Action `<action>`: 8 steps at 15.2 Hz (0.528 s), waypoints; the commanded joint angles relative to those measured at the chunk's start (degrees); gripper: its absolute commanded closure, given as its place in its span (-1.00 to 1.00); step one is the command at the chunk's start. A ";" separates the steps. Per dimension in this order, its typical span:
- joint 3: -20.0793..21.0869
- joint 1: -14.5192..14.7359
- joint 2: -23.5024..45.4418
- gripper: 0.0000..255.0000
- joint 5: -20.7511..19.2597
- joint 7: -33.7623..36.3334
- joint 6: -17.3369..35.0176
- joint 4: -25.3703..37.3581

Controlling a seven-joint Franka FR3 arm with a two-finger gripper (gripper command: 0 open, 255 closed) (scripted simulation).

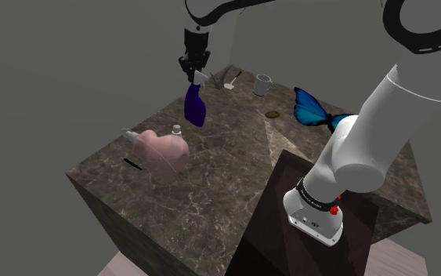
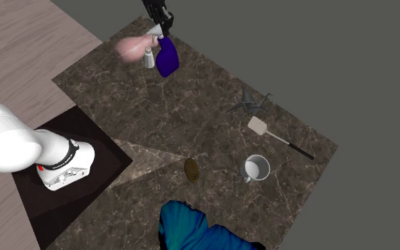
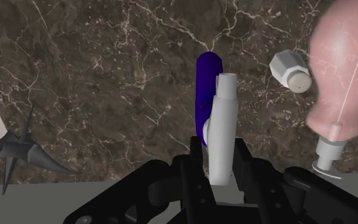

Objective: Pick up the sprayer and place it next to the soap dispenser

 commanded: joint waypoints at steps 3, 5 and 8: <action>0.01 0.01 0.86 1.00 0.09 0.05 3.03 -2.13; 0.00 -0.01 1.34 1.00 0.14 0.03 4.51 -3.14; 0.00 -0.01 1.53 1.00 0.17 0.03 5.10 -3.53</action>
